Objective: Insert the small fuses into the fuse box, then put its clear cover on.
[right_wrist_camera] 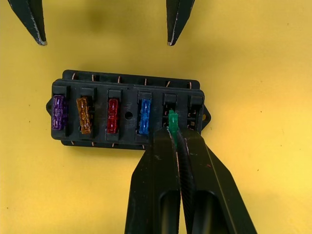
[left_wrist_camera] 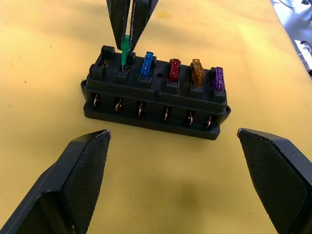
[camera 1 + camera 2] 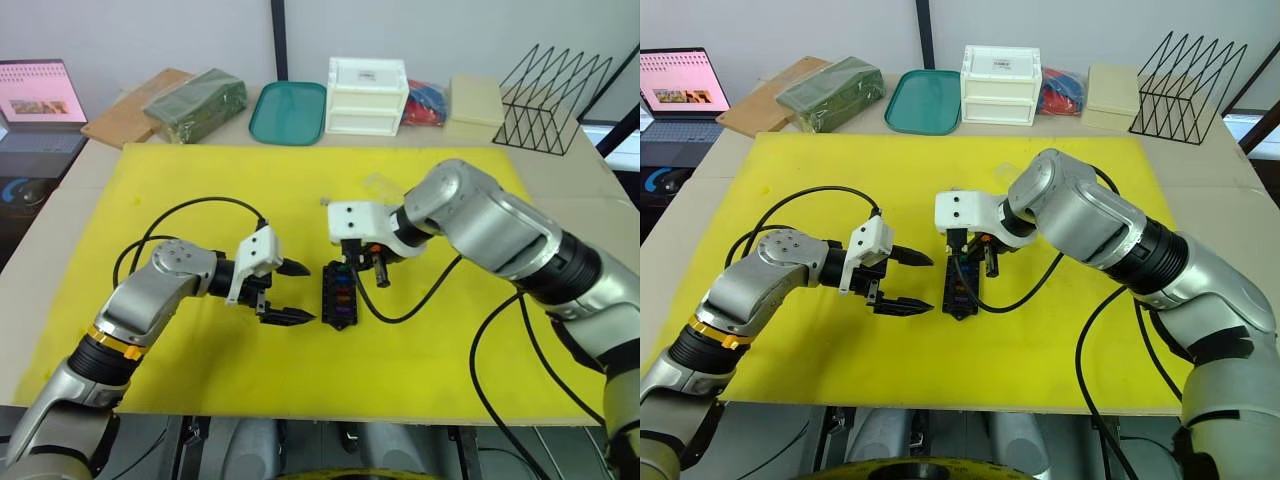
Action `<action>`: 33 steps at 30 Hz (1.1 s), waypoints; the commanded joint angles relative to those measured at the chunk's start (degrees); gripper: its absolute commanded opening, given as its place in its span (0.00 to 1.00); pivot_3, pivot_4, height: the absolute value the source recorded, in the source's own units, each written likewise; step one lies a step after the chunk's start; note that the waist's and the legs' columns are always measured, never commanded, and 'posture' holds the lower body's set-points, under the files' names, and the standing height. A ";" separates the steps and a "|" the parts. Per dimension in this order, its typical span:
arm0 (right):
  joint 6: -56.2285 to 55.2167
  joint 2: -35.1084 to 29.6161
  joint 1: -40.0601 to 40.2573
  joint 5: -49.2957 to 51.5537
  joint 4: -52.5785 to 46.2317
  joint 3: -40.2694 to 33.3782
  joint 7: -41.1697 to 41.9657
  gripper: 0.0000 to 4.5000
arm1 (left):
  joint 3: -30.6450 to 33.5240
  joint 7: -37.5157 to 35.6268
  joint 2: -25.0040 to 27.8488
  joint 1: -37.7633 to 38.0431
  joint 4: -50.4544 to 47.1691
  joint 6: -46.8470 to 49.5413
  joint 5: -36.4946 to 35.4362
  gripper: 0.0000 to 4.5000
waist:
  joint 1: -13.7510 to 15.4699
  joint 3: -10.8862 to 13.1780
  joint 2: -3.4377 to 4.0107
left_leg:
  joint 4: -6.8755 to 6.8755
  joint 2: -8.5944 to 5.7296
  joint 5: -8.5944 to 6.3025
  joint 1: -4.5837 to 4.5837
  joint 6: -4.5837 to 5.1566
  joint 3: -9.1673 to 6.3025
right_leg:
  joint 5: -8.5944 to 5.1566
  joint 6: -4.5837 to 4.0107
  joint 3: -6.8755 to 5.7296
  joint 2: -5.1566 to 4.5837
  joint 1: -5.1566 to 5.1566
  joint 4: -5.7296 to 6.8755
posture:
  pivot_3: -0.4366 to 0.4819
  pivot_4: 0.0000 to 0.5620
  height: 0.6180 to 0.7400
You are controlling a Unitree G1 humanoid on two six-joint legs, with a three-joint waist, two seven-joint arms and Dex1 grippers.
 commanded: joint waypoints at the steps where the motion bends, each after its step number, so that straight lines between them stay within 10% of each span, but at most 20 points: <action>1: 1.20 1.77 -1.25 0.14 0.42 0.96 0.75 0.00 | 1.72 0.38 -0.27 -0.14 -2.29 -0.34 -0.41 0.99 | -0.05 0.00 0.00 | 0.00 0.00 0.00 0.00 0.00 0.00 | 0.00 0.00 0.00 0.01 0.00 0.00 | 0.48 0.27 1.00; 19: -0.09 2.72 -1.31 -2.36 0.36 2.85 1.08 0.00 | 1.71 1.15 -0.48 0.63 -2.59 -0.41 -0.34 0.99 | -0.15 -0.02 0.00 | 0.00 0.00 0.00 0.04 0.00 0.00 | 0.01 -0.02 0.00 0.01 0.00 0.06 | 0.48 0.27 1.00; 25: 0.41 2.42 -1.56 -2.10 -0.41 1.63 1.28 0.36 | 1.71 1.08 -0.39 0.59 -2.62 -0.36 -0.33 1.00 | -0.04 -0.02 -0.01 | 0.00 0.00 0.00 0.04 0.00 -0.01 | 0.01 -0.02 0.00 0.01 0.02 0.06 | 0.48 0.27 1.00; 33: 1.59 0.81 -2.92 -0.27 -1.17 -3.22 1.59 0.36 | 1.69 0.92 -0.38 0.43 -2.13 -0.62 -0.14 1.00 | 0.00 -0.02 0.00 | 0.00 0.00 0.00 0.04 0.00 -0.01 | 0.01 -0.02 0.00 0.00 0.01 0.06 | 0.48 0.27 1.00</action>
